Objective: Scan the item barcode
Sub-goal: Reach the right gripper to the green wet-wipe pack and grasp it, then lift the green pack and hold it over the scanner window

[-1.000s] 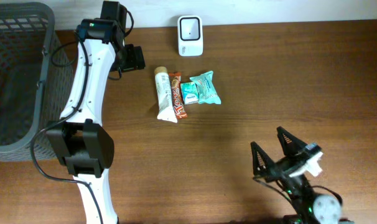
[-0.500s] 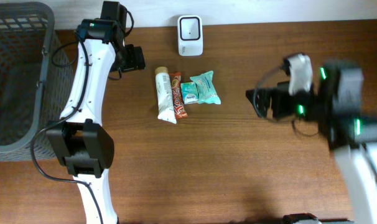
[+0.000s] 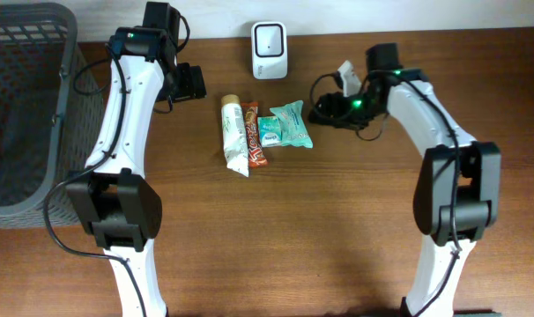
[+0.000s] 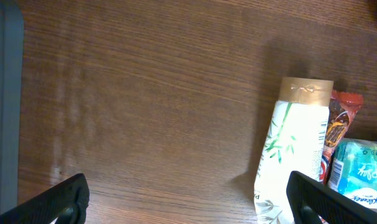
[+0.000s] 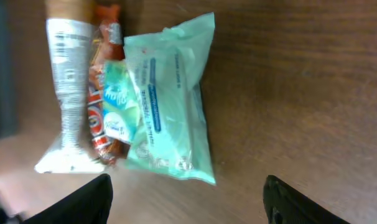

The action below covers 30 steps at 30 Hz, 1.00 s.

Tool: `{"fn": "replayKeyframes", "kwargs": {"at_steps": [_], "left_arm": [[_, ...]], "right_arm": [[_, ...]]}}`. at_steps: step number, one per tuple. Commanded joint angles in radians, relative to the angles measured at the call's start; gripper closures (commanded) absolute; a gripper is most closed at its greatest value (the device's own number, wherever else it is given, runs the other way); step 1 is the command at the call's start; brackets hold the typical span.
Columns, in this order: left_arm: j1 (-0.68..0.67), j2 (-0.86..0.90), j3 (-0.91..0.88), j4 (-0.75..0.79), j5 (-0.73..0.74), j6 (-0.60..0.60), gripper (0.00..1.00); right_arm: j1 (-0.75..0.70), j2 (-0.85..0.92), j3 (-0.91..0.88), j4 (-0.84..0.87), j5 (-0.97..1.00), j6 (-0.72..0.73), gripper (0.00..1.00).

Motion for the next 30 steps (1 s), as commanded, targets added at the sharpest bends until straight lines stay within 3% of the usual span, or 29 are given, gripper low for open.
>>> {"fn": "replayKeyframes", "kwargs": {"at_steps": [1,6,12,13,14,18,19,20,23,24,25,30], "left_arm": [[0.005,-0.016,-0.003,0.001,0.000,0.001,0.01],[0.005,-0.016,-0.003,0.001,0.000,0.001,0.01],[0.005,-0.016,-0.003,0.001,0.000,0.000,0.01],[0.005,-0.016,-0.003,0.001,0.000,0.000,0.01],[0.005,-0.016,-0.003,0.001,0.000,0.001,0.01],[0.005,-0.016,-0.003,0.001,0.000,0.001,0.01],[0.005,-0.016,-0.003,0.001,0.000,0.001,0.01],[0.005,-0.016,-0.003,0.001,0.000,0.001,0.01],[0.005,-0.016,-0.003,0.001,0.000,0.001,0.01],[0.005,-0.016,-0.003,0.001,0.000,0.001,0.01],[0.005,-0.016,-0.003,0.001,0.000,0.000,0.01],[0.005,-0.016,-0.003,0.001,0.000,0.001,0.01]], "right_arm": [[0.084,0.000,0.013,0.056,0.164,0.019,0.24],[0.170,0.029,0.013,0.111,0.389,0.084,0.23],[0.253,0.079,0.013,0.156,0.502,0.084,0.25],[0.261,0.085,0.013,0.158,0.521,0.085,0.30],[0.266,0.095,0.013,0.159,0.547,0.098,0.42],[0.240,0.095,0.014,0.158,0.542,0.156,0.54],[0.213,0.093,0.020,0.134,0.462,0.156,0.83],[0.196,0.093,0.027,0.122,0.403,0.166,0.90],[0.097,0.086,0.080,0.058,-0.001,0.169,0.95],[0.034,0.085,0.094,0.041,-0.275,0.170,0.96],[-0.003,0.085,0.094,0.030,-0.425,0.178,0.96],[-0.118,0.085,0.093,-0.040,-0.901,0.280,0.96]]}}
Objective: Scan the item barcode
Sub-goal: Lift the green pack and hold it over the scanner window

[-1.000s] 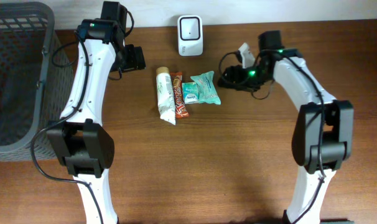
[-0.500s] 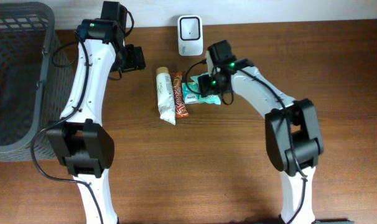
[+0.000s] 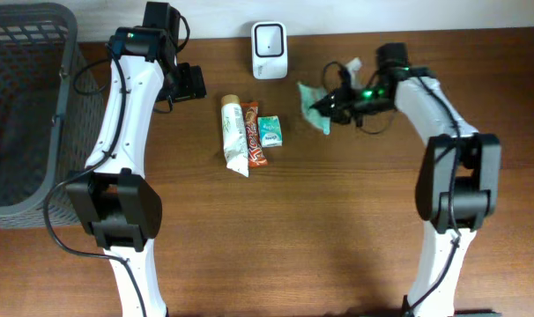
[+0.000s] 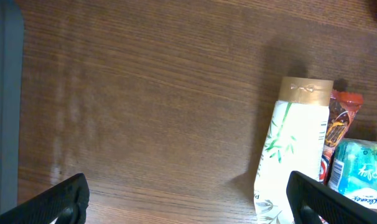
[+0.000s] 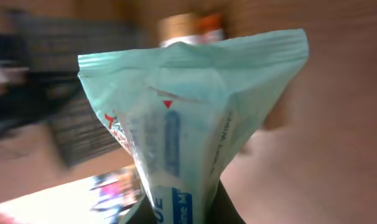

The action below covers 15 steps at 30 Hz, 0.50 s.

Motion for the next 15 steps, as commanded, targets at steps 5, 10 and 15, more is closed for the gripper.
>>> {"fn": "replayKeyframes", "kwargs": {"at_steps": [5,10,15], "left_arm": [[0.005,-0.016,-0.003,0.001,0.000,0.001,0.01],[0.005,-0.016,-0.003,0.001,0.000,0.001,0.01],[0.005,-0.016,-0.003,0.001,0.000,0.001,0.01]], "right_arm": [[-0.004,-0.008,0.023,-0.070,-0.408,0.080,0.96],[0.003,-0.008,0.023,-0.093,0.361,0.069,0.96],[0.097,-0.008,0.022,-0.068,0.892,-0.090,0.82]]}}
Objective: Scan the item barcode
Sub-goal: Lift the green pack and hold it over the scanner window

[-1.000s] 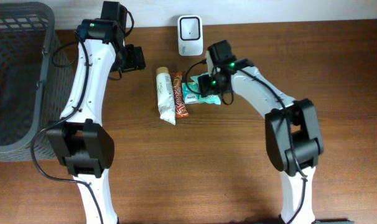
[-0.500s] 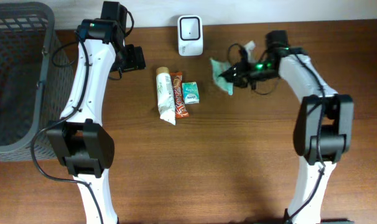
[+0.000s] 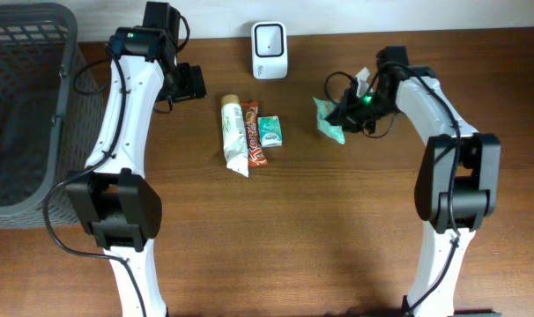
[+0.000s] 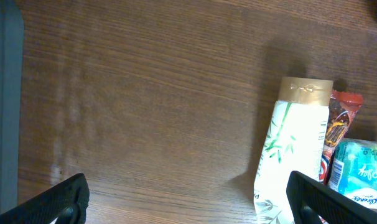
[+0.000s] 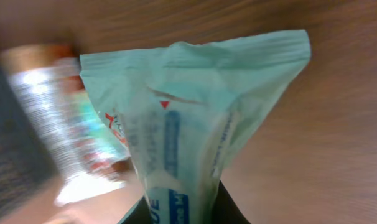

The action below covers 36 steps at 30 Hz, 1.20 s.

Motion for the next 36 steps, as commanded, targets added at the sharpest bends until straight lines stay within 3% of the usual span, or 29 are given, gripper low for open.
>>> {"fn": "replayKeyframes", "kwargs": {"at_steps": [1,2,4,7,8,9,10,12,13,14,17,22,26,29,36], "left_arm": [[0.005,-0.016,-0.003,0.001,0.000,0.001,0.01],[0.005,-0.016,-0.003,0.001,0.000,0.001,0.01],[0.005,-0.016,-0.003,0.001,0.000,0.001,0.01],[0.005,-0.016,-0.003,0.001,0.000,0.001,0.01],[0.005,-0.016,-0.003,0.001,0.000,0.001,0.01],[0.005,-0.016,-0.003,0.001,0.000,0.001,0.01],[0.005,-0.016,-0.003,0.001,0.000,0.001,0.01],[0.005,-0.016,-0.003,0.001,0.000,0.001,0.01],[0.005,-0.016,-0.003,0.001,0.000,0.001,0.01],[0.005,-0.016,-0.003,0.001,0.000,0.000,0.01],[0.005,-0.016,-0.003,0.001,0.000,0.000,0.01],[0.005,-0.016,-0.003,0.001,0.000,0.001,0.01],[0.005,-0.016,-0.003,0.001,0.000,0.001,0.01],[0.005,-0.016,-0.003,0.001,0.000,0.000,0.01],[0.005,-0.016,-0.003,0.001,0.000,0.001,0.01]], "right_arm": [[0.097,-0.008,0.017,0.005,0.421,-0.103,0.74],[0.124,-0.005,0.017,0.009,0.475,-0.103,0.70],[0.160,-0.002,0.017,0.029,0.488,-0.103,0.34],[0.178,0.001,0.017,0.055,0.489,-0.103,0.22],[0.178,0.001,0.017,0.056,0.503,-0.103,0.22],[0.177,0.002,0.017,0.054,0.518,-0.103,0.25],[0.177,0.003,0.017,0.053,0.524,-0.103,0.35],[0.180,0.003,0.017,0.055,0.523,-0.103,0.65],[0.184,0.003,0.017,0.058,0.523,-0.102,0.87],[0.190,0.003,0.017,0.067,0.504,-0.102,0.96],[0.198,-0.002,0.047,0.110,0.432,-0.095,0.96],[0.199,-0.005,0.328,0.217,0.421,-0.095,0.96],[0.238,0.046,0.318,0.556,0.422,-0.096,0.96],[0.279,0.127,0.318,0.715,0.423,-0.096,0.96],[0.311,0.164,0.321,0.787,0.549,-0.118,0.96]]}}
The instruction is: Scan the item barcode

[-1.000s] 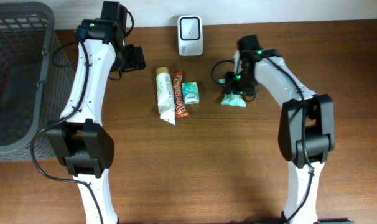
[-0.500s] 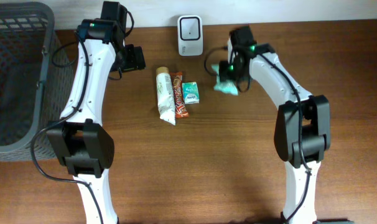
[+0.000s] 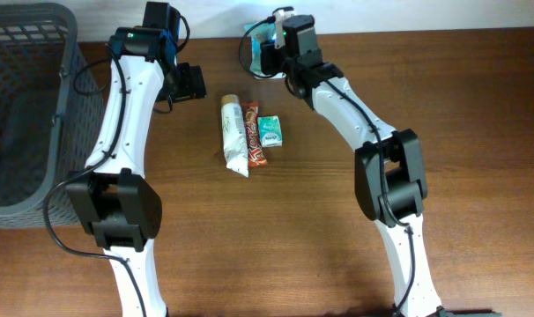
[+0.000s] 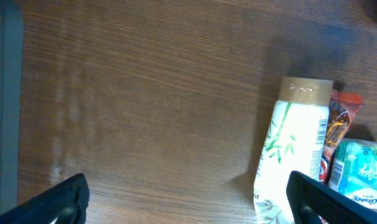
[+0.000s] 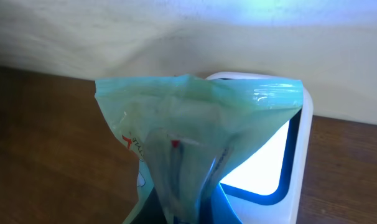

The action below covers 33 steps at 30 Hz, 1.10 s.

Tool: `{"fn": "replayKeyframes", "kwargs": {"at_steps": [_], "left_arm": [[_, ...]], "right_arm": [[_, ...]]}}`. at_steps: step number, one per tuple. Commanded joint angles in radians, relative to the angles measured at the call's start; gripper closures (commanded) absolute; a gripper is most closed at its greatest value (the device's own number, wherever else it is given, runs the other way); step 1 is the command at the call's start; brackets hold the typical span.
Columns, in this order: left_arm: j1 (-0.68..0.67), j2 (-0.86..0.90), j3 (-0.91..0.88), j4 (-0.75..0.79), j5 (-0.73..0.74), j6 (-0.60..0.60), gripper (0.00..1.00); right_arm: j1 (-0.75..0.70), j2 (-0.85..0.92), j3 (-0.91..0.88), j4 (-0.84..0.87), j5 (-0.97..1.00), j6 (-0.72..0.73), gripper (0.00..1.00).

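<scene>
The pale green wipes packet [image 5: 195,124] hangs crumpled in my right gripper [image 5: 188,208], which is shut on its lower end. It sits right in front of the white barcode scanner [image 5: 303,143], whose window glows blue-white behind it. From overhead the right gripper [image 3: 283,42] and the packet [image 3: 266,33] cover most of the scanner [image 3: 252,55] at the table's back edge. My left gripper [image 4: 187,205] stands open over bare wood, left of the other items, with nothing between its fingers.
A white tube [image 3: 233,134], a red chocolate bar [image 3: 254,134] and a small teal tissue pack [image 3: 270,131] lie side by side mid-table. A dark mesh basket [image 3: 25,106] stands at the left edge. The wall runs behind the scanner.
My right gripper, with the green packet, has gone from over the table right of the scanner to directly in front of the scanner's lit window. The left arm has not moved.
The green packet first lay beside the tissue pack with my right gripper open over it. Then the gripper was shut on it, lifted to the scanner's right, and stayed there a moment. Now the packet is held against the scanner. The left gripper stayed open throughout.
</scene>
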Motion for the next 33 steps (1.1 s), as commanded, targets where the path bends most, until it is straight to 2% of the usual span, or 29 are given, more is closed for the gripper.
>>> {"fn": "replayKeyframes", "kwargs": {"at_steps": [1,4,7,8,9,13,18,19,20,21,24,25,26,29,33], "left_arm": [[0.005,-0.016,-0.003,0.001,0.000,0.001,0.01],[0.005,-0.016,-0.003,0.001,0.000,0.000,0.01],[0.005,-0.016,-0.003,0.001,0.000,0.001,0.01],[0.005,-0.016,-0.003,0.001,0.000,0.001,0.01],[0.005,-0.016,-0.003,0.001,0.000,0.001,0.01],[0.005,-0.016,-0.003,0.001,0.000,0.001,0.01],[0.005,-0.016,-0.003,0.001,0.000,0.001,0.01],[0.005,-0.016,-0.003,0.001,0.000,0.001,0.01],[0.005,-0.016,-0.003,0.001,0.000,0.000,0.01],[0.005,-0.016,-0.003,0.001,0.000,0.000,0.01],[0.005,-0.016,-0.003,0.001,0.000,0.001,0.01],[0.005,-0.016,-0.003,0.001,0.000,0.000,0.01],[0.005,-0.016,-0.003,0.001,0.000,0.000,0.01],[0.005,-0.016,-0.003,0.001,0.000,0.001,0.01],[0.005,-0.016,-0.003,0.001,0.000,0.001,0.01]], "right_arm": [[-0.030,-0.063,0.007,0.005,0.106,-0.014,0.96],[-0.126,-0.150,0.007,-0.088,0.153,-0.014,0.96],[-0.275,-0.206,0.007,-0.278,0.236,-0.019,0.96],[-0.377,-0.206,0.006,-0.429,0.312,-0.019,0.96],[-0.426,-0.201,0.005,-0.501,0.354,-0.019,0.96],[-0.636,-0.157,0.003,-0.701,0.452,-0.014,0.96],[-0.896,-0.124,0.001,-0.797,0.491,0.177,0.96],[-0.955,-0.118,0.001,-0.810,0.480,0.216,0.76],[-0.993,-0.115,0.001,-0.811,0.444,0.222,0.05],[-1.036,-0.115,0.001,-0.811,0.350,0.222,0.01],[-1.086,-0.115,0.001,-0.790,-0.005,0.214,0.01],[-1.084,-0.115,0.001,-0.775,-0.154,0.188,0.01],[-1.045,-0.115,0.001,-0.758,-0.386,0.127,0.01],[-0.950,-0.115,0.001,-0.782,-0.479,0.085,0.01],[-0.716,-0.115,0.001,-0.904,-0.489,0.060,0.01]]}}
